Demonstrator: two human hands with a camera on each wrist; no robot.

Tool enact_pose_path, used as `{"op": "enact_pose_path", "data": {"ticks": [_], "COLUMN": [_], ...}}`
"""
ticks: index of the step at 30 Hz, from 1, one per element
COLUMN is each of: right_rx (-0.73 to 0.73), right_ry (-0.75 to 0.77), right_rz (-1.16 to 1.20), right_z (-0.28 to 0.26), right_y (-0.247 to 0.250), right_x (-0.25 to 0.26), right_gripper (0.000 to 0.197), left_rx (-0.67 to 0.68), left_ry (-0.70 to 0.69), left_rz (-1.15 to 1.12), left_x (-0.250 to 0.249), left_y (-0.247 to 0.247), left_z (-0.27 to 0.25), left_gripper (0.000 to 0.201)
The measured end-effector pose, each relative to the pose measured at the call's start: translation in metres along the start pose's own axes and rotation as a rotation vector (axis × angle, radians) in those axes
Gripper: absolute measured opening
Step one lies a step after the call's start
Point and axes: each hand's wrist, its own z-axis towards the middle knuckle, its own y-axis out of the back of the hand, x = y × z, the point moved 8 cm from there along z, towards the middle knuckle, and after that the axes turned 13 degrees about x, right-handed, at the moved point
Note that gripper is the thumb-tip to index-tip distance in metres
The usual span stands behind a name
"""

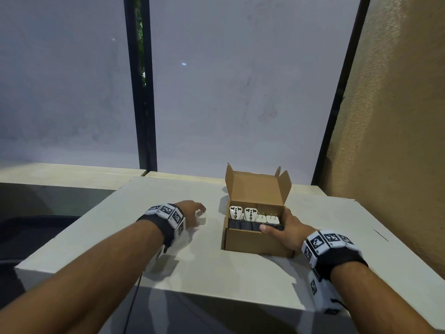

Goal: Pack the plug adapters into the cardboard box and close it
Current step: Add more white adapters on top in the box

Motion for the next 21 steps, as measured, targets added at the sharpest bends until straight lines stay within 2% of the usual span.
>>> {"op": "enact_pose_path", "data": {"ticks": [6, 8, 10, 12, 14, 16, 18, 21], "right_rx": [0.008, 0.010, 0.013, 0.016, 0.014, 0.007, 0.009, 0.001], "right_ry": [-0.016, -0.012, -0.004, 0.003, 0.004, 0.002, -0.008, -0.014], "right_rz": [0.003, 0.008, 0.014, 0.025, 0.026, 0.020, 0.004, -0.008], "right_z": [-0.002, -0.003, -0.003, -0.002, -0.002, -0.004, -0.005, -0.004], "right_y": [-0.001, 0.000, -0.001, -0.001, -0.001, 0.000, 0.000, 0.000], "right_x": [0.000, 0.001, 0.001, 0.000, 0.001, 0.002, 0.002, 0.001], "right_gripper": [0.130, 0.135, 0.138, 0.141, 0.142, 0.137, 0.131, 0.134], "left_rx": [-0.078, -0.113, -0.178, -0.285, -0.300, -0.228, -0.203, -0.233], "left_ry": [-0.076, -0.138, -0.245, -0.334, -0.378, -0.434, -0.444, -0.438], "left_rz": [-0.099, -0.186, -0.385, -0.596, -0.734, -0.744, -0.589, -0.421], "left_x": [-0.009, -0.015, -0.026, -0.036, -0.049, -0.070, -0.091, -0.112], "left_y": [0.003, 0.010, 0.026, 0.048, 0.062, 0.066, 0.068, 0.064], "left_z": [-0.004, -0.011, -0.020, -0.030, -0.036, -0.038, -0.039, -0.033], "left_gripper": [0.042, 0.034, 0.022, 0.028, 0.033, 0.023, 0.007, 0.025]}}
